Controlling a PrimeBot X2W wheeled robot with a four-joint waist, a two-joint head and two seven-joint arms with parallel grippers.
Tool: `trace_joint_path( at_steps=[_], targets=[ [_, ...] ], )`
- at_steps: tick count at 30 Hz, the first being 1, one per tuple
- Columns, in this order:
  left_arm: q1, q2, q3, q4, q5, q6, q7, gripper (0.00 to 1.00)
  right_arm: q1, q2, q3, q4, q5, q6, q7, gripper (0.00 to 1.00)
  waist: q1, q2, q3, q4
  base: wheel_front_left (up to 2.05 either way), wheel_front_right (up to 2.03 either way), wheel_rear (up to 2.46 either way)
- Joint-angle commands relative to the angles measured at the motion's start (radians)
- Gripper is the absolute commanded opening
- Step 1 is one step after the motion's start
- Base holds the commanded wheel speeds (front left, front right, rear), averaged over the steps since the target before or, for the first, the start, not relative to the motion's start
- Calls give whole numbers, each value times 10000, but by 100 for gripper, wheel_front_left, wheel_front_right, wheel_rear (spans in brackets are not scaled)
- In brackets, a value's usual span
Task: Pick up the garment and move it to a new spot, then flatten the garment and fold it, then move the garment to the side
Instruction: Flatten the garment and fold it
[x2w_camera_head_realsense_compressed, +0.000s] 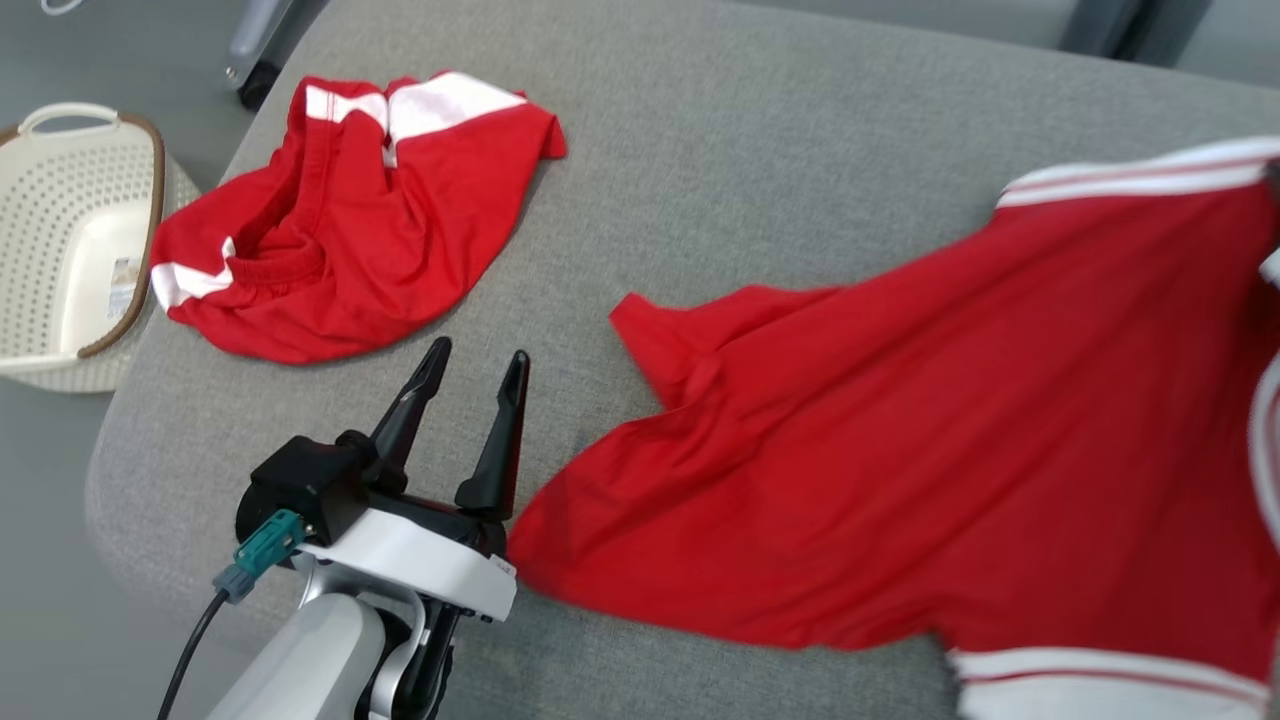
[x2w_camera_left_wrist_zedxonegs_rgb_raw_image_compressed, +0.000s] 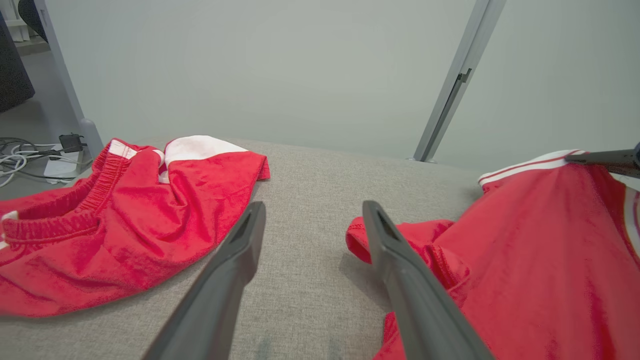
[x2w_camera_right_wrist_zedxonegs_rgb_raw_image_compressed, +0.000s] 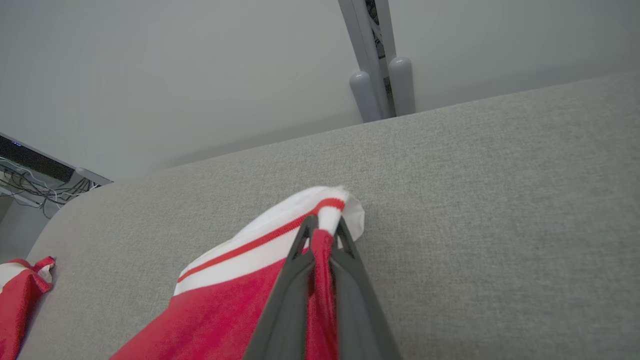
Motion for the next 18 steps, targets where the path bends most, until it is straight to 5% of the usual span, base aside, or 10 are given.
trace_joint_path(
  at_steps=[1, 14, 16, 17, 18],
  targets=[
    [-215, -49, 49, -54, 101, -62, -80, 100, -480, -275, -126, 14, -151, 20, -128, 0, 0, 0, 558, 389, 0, 0, 0],
    [-402, -505, 197, 128, 456, -320, -164, 100, -2365, -1193, -266, 1349, -646, 20, -917, 0, 0, 0, 1012, 624, 0, 0, 0],
    [-376, -497, 271, 194, 476, -347, -168, 100, -2389, -1144, -164, 1583, -524, 20, -1102, 60, 0, 0, 858, 461, 0, 0, 0],
    [-357, -492, 291, 223, 492, -373, -162, 100, -2308, -1082, -106, 1667, -466, 20, -1228, 100, 0, 0, 746, 365, 0, 0, 0],
    [-323, -465, 327, 269, 507, -378, -163, 100, -2166, -962, -1, 1738, -404, 20, -1366, 100, 0, 0, 597, 250, 0, 0, 0]
  ],
)
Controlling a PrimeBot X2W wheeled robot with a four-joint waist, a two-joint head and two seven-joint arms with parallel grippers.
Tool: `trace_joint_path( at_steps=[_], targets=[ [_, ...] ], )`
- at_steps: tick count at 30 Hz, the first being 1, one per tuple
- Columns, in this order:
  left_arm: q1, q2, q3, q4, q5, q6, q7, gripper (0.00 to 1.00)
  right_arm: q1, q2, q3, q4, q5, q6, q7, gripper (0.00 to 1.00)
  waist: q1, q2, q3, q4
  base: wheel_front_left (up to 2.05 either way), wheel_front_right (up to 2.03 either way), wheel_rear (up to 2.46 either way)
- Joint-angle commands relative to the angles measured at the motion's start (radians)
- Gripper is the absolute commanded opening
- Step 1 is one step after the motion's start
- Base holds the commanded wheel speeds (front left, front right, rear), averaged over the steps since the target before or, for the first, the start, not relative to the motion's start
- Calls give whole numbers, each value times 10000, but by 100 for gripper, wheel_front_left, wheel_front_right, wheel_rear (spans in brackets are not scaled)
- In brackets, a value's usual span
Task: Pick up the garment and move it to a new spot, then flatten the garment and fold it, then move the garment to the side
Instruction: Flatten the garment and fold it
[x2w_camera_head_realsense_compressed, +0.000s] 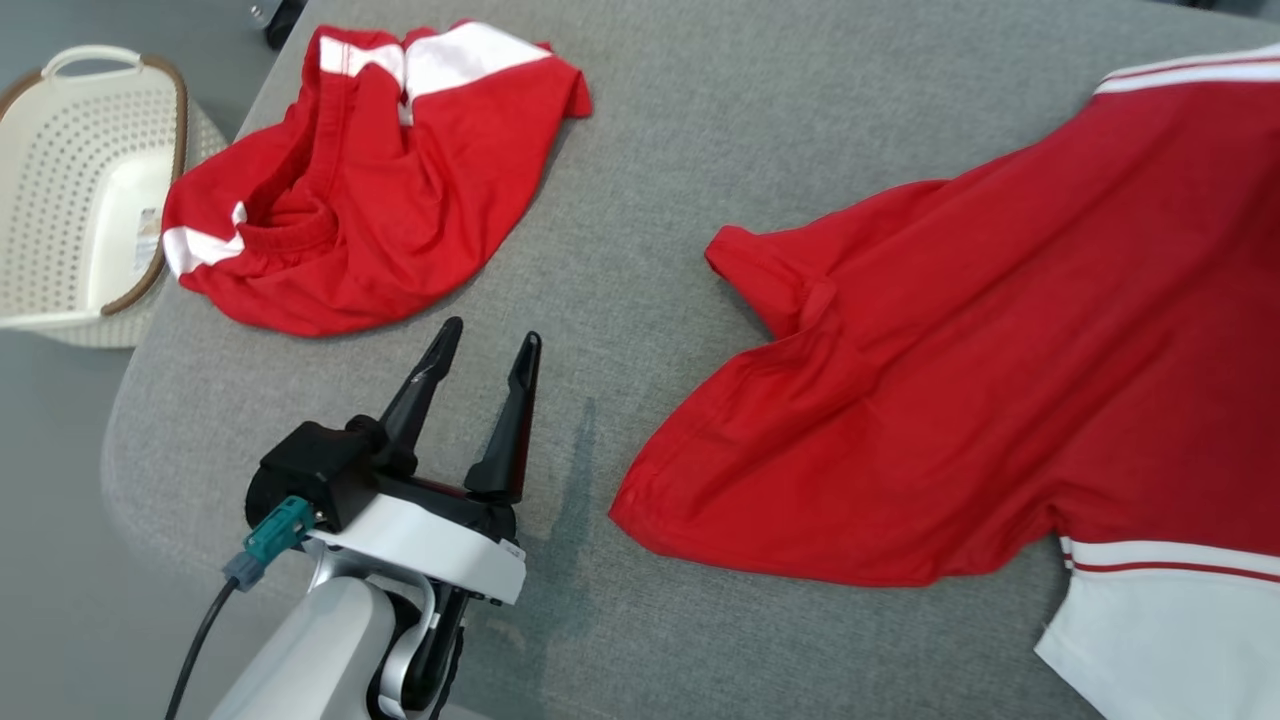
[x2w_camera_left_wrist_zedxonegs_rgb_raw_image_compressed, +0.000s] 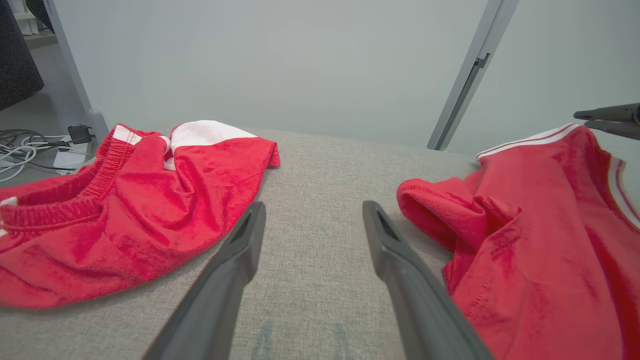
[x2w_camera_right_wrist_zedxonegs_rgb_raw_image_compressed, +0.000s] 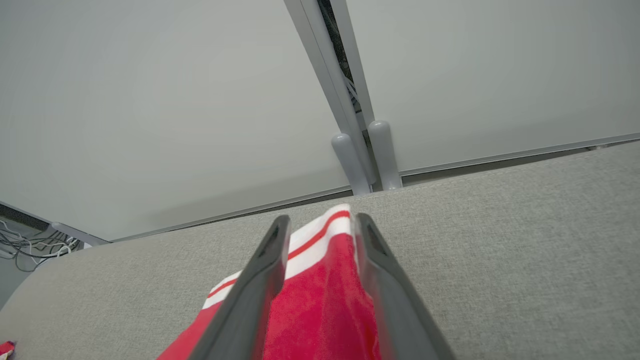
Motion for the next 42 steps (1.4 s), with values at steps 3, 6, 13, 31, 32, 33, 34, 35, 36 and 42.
trace_joint_path(
  at_steps=[3, 6, 13, 31, 32, 33, 34, 35, 36, 42],
  targets=[
    [40, 165, 212, 88, 86, 2, -44, 100, 561, 191, 507, -92, 307, 20, -462, 100, 0, 0, -715, -573, 0, 0, 0],
    [185, 357, 341, 98, 102, 44, -44, 100, 1158, 320, 1138, -579, 692, 20, -955, 100, 0, 0, -1299, -1047, 0, 0, 0],
    [784, 828, 840, -88, -60, 430, -23, 100, 3177, 402, 2372, -2645, 1654, 20, -1950, 100, 0, 0, -2707, -2264, 0, 0, 0],
    [2351, 1349, 1693, -850, -93, 1163, -32, 100, 8900, 864, 1677, -8572, 587, 20, -3853, 100, 0, 0, -3842, -3743, 0, 0, 0],
    [2444, 1317, 1754, -863, -119, 1167, -36, 100, 9278, 888, 1622, -8740, 388, 20, -3884, 100, 0, 0, -3864, -3769, 0, 0, 0],
    [2540, 1292, 1815, -873, -134, 1172, -40, 100, 9630, 1009, 1571, -8838, 303, 20, -3914, 100, 0, 0, -3897, -3796, 0, 0, 0],
    [2638, 1272, 1874, -892, -110, 1169, -42, 100, 9934, 1208, 1482, -8956, 284, 20, -3972, 100, 0, 0, -3937, -3817, 0, 0, 0],
    [2749, 1236, 1950, -926, -69, 1182, -40, 100, 10237, 1318, 1401, -9062, 194, 22, -4020, 100, 0, 0, -3970, -3829, 0, 0, 0],
    [2856, 1200, 2003, -964, -16, 1182, -43, 100, 10539, 1456, 1298, -9141, 114, 20, -4067, 100, 0, 0, -3997, -3833, 0, 0, 0],
    [3283, 1175, 1893, -1016, 513, 1183, -47, 100, 11659, 2305, 819, -9527, -10, 20, -4379, 100, 0, 0, -3989, -3752, 0, 0, 0]
  ],
)
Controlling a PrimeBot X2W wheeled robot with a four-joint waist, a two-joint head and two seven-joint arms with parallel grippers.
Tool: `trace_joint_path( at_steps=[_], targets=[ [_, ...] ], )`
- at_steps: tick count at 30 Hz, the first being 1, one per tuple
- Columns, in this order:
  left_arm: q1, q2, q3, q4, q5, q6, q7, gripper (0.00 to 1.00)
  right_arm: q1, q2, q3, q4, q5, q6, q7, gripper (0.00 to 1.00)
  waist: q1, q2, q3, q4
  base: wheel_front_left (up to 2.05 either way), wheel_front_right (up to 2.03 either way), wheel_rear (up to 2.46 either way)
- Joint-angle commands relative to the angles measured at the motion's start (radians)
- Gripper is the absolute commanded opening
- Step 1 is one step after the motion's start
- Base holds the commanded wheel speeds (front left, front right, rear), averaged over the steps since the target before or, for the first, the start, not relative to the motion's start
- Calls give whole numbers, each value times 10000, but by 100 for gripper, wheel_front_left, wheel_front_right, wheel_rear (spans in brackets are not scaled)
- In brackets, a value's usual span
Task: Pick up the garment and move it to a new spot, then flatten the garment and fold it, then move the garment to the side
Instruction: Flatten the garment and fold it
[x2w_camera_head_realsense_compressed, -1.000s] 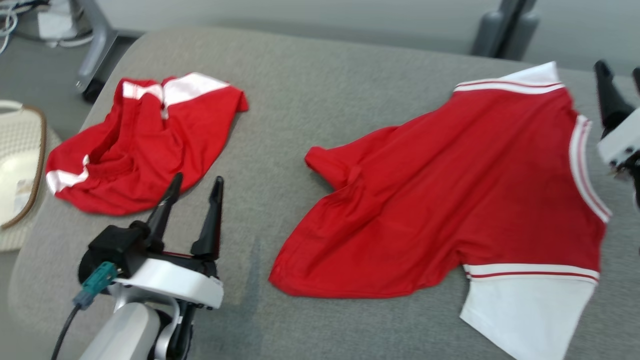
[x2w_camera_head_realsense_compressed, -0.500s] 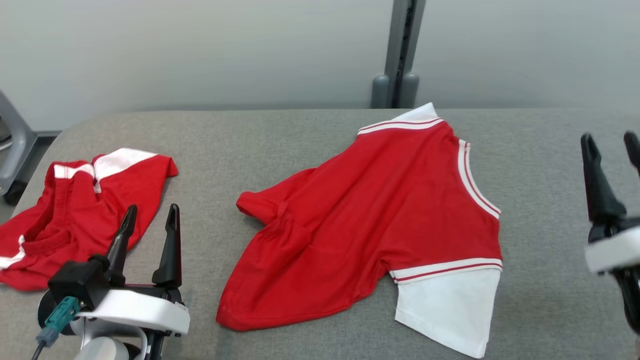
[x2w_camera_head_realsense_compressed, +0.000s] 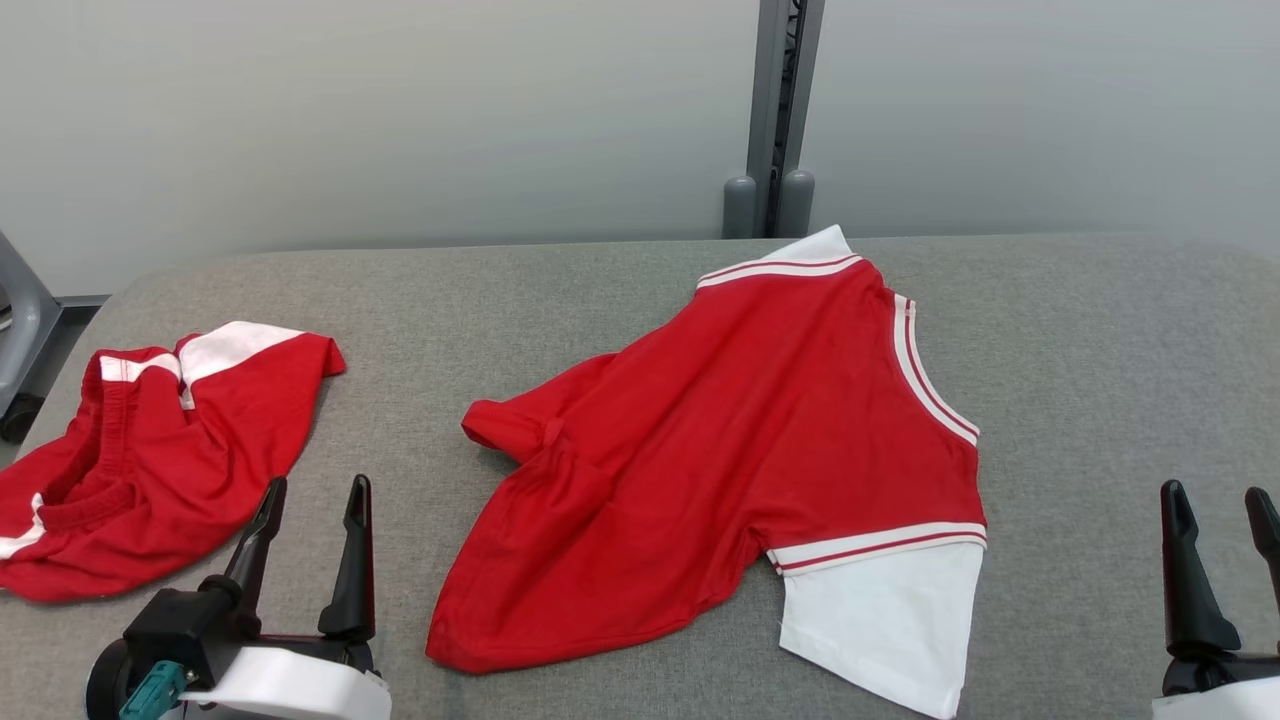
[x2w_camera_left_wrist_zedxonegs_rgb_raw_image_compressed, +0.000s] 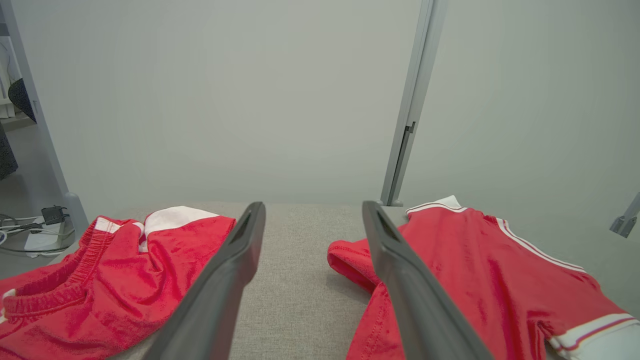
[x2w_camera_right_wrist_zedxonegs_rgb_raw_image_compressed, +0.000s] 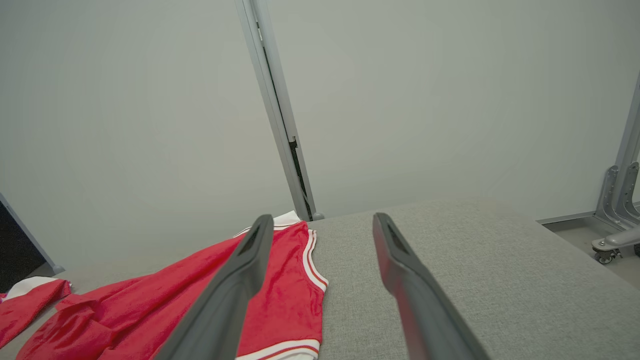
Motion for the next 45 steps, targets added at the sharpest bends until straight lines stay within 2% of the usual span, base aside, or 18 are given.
trace_joint_path(
  at_steps=[1, 12, 38, 42, 45],
  targets=[
    [60, 19, 74, -89, 182, 125, -45, 100, 190, 51, -86, -172, -200, 20, -112, 100, 0, 0, -7, 58, 0, 0, 0],
    [85, -272, 142, -13, 732, -64, -47, 100, 393, 207, 98, -704, -709, 20, 101, 100, 0, 0, 73, 239, 0, 0, 0],
    [58, -494, 272, 183, 648, -302, 44, 100, 416, 275, 204, -749, -607, 20, 480, 100, 0, 0, 83, 285, 0, 0, 0],
    [-19, -481, 243, 239, 391, -413, 387, 100, 396, 356, 254, -487, -407, 21, 954, 100, 0, 0, 186, 298, 0, 0, 0],
    [-153, -397, 43, 342, 162, -564, 1166, 100, 422, 392, 457, -185, -165, 21, 1855, 100, 0, 0, 342, 331, 0, 0, 0]
  ],
)
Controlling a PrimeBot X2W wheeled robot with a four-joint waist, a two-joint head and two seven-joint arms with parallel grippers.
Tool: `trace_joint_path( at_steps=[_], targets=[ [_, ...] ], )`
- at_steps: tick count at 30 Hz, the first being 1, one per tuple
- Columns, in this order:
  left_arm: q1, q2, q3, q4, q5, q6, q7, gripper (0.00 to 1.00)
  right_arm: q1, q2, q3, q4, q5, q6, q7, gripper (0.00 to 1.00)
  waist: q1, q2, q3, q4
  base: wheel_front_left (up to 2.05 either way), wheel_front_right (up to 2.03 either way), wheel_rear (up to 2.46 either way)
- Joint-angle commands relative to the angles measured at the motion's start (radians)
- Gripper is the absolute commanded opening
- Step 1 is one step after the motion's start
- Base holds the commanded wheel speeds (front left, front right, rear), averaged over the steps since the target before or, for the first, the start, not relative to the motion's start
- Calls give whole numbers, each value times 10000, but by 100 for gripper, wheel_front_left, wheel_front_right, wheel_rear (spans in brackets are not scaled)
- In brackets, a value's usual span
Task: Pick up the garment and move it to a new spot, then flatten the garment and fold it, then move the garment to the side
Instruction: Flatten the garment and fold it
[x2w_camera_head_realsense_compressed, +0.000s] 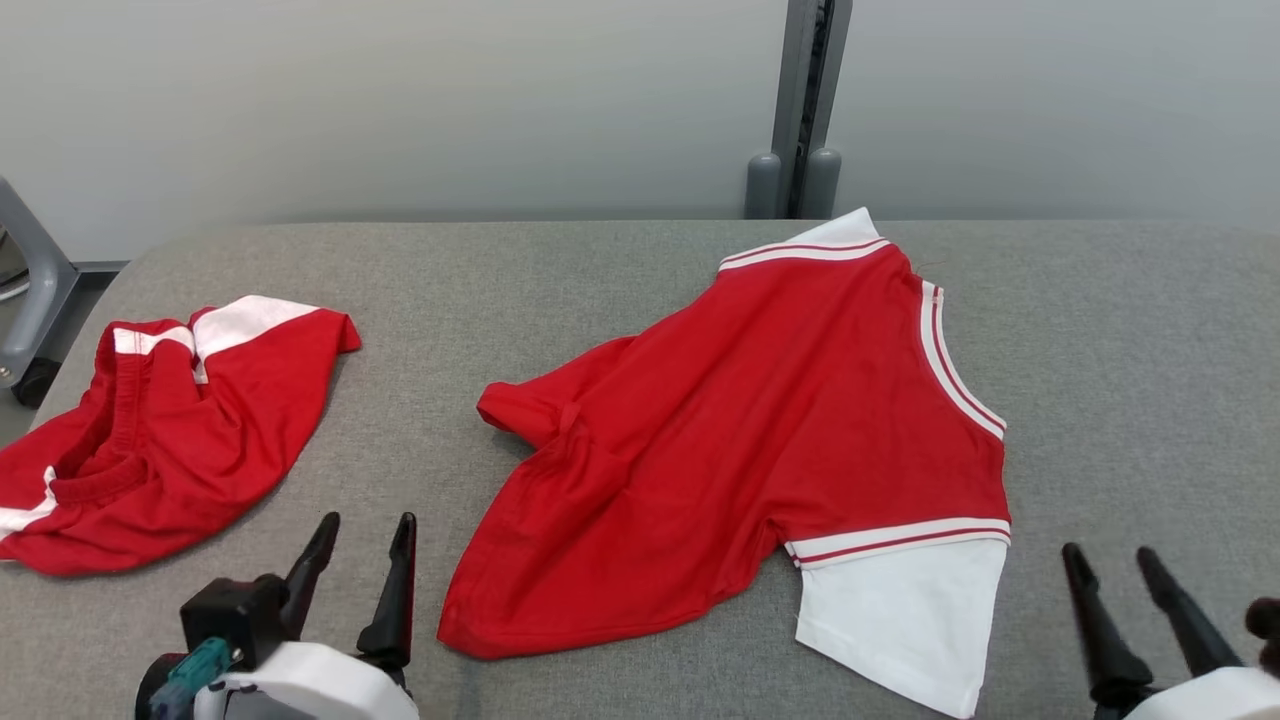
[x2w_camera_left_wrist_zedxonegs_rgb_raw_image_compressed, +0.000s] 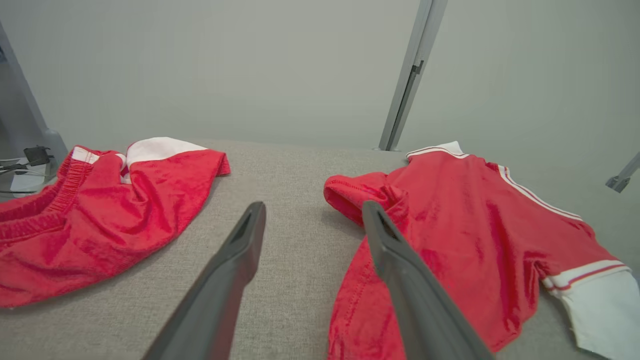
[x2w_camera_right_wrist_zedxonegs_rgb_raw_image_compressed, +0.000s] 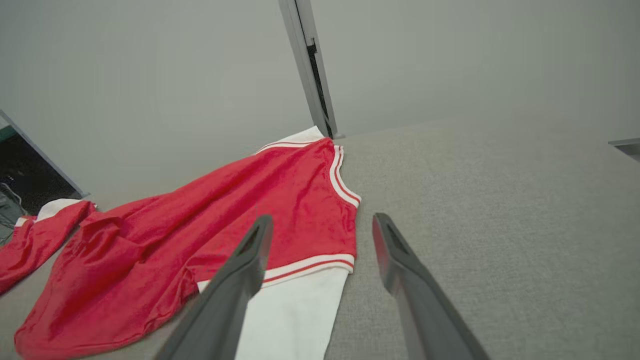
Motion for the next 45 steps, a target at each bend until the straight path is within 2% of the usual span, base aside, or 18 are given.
trace_joint_path(
  at_steps=[1, 7, 11, 17, 28, 29, 30, 31, 32, 33, 34, 35, 36, 45],
  targets=[
    [-278, 28, -26, 51, -147, -62, 245, 100, 1, -10, 44, 118, 130, 22, 298, 100, 0, 0, 82, 33, 0, 0, 0],
    [-500, 176, -632, 477, -558, -360, 2115, 100, 79, 159, 410, 1010, 777, 22, 2486, 100, 0, 0, 424, 140, 0, 0, 0],
    [-755, 184, -765, 614, -765, -581, 2609, 100, -192, 315, 523, 1580, 1034, 22, 3360, 100, 0, 0, 705, 209, 0, 0, 0],
    [-1142, 244, -1018, 856, -868, -774, 3255, 100, -467, 498, 594, 2255, 1425, 22, 4049, 100, 0, 0, 1131, 263, 0, 0, 0],
    [-1810, 268, -1607, 1899, -1141, -1372, 4483, 100, -918, 566, 1338, 2440, 2125, 22, 3955, 100, 0, 0, 1511, 201, 0, 0, 0],
    [-1882, 226, -1629, 1959, -1191, -1421, 4542, 100, -947, 567, 1382, 2440, 2154, 23, 3922, 92, 0, 0, 1523, 180, 0, 0, 0],
    [-1907, 178, -1664, 2026, -1236, -1463, 4584, 100, -973, 566, 1421, 2451, 2178, 23, 3912, 57, 0, 0, 1529, 158, 0, 0, 0],
    [-1903, 166, -1699, 2092, -1274, -1484, 4703, 100, -988, 559, 1456, 2448, 2196, 23, 3886, 45, 0, 0, 1536, 133, 0, 0, 0],
    [-1903, 166, -1699, 2092, -1274, -1484, 4703, 100, -988, 559, 1456, 2448, 2196, 23, 3886, 45, 0, 0, 1536, 133, 0, 0, 0],
    [-1897, 185, -1722, 2126, -1290, -1494, 4780, 84, -1017, 556, 1503, 2439, 2207, 23, 3825, 34, 0, 0, 1537, 107, 0, 0, 0],
    [-1898, 199, -1726, 2136, -1309, -1472, 4810, 52, -1058, 552, 1545, 2430, 2231, 23, 3757, 8, 0, 0, 1535, 89, 0, 0, 0],
    [-1904, 206, -1721, 2109, -1293, -1448, 4776, 29, -1100, 547, 1581, 2425, 2272, 23, 3720, 0, 0, 0, 1535, 76, 0, 0, 0],
    [-1897, 208, -1708, 2065, -1283, -1425, 4727, 0, -1136, 534, 1615, 2431, 2284, 23, 3631, 0, 0, 0, 1534, 70, 0, 0, 0],
    [-1539, 421, -1496, 1386, -1372, -1250, 4430, 0, -1175, 470, 1689, 2241, 2584, 23, 2666, 0, 0, 0, 1124, 144, 0, 0, 0]
  ],
)
